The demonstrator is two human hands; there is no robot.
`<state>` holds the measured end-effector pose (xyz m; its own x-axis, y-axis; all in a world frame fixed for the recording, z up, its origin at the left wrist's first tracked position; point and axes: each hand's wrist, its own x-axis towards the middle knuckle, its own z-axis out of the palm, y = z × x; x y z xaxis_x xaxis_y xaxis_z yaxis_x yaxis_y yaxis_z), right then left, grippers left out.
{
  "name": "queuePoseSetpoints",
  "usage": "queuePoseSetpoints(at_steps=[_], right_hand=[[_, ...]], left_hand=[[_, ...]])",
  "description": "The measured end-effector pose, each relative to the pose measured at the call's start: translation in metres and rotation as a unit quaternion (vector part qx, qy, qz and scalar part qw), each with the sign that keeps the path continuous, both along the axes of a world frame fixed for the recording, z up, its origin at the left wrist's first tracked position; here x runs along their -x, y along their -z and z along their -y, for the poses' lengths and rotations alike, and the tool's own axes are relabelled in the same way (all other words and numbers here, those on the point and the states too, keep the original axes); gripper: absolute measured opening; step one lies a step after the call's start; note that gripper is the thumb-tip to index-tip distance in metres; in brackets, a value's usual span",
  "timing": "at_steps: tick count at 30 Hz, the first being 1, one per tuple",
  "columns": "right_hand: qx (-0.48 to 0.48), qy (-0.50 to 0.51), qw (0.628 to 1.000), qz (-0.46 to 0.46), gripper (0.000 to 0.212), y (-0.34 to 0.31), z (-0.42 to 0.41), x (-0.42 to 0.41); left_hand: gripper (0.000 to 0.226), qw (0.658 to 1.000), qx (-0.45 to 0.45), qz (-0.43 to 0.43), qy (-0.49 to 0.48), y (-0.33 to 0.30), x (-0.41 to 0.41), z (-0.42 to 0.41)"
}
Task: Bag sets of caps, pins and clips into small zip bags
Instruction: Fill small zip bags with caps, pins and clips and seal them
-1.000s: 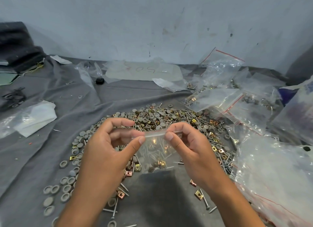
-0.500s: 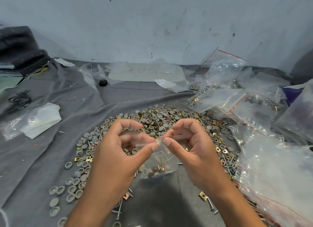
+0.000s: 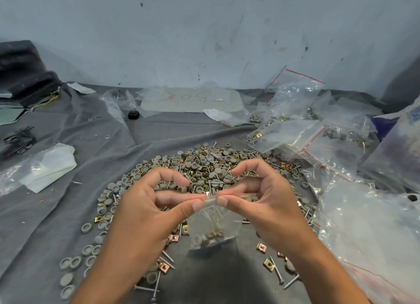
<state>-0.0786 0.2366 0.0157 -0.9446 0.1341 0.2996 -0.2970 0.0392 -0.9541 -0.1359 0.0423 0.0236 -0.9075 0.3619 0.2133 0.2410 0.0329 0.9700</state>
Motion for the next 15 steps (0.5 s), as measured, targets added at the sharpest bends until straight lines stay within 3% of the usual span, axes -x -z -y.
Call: queuePoseSetpoints(at_steps=[8, 12, 15], right_hand=[[-0.033, -0.044, 0.997, 0.054, 0.03, -0.012, -0.023, -0.009], [-0.104, 0.058, 0.992, 0.041, 0.021, -0.027, -0.022, 0.004], [-0.092, 0.174, 0.98, 0.025, 0.025, -0.058, -0.043, 0.033]], left_hand=[[0.031, 0.999, 0.018, -0.022, 0.016, 0.004, -0.004, -0.001], [0.037, 0.999, -0.02, -0.028, -0.012, 0.004, 0.001, -0.002], [0.041, 0.996, -0.059, -0.024, -0.062, 0.004, 0.01, 0.006]])
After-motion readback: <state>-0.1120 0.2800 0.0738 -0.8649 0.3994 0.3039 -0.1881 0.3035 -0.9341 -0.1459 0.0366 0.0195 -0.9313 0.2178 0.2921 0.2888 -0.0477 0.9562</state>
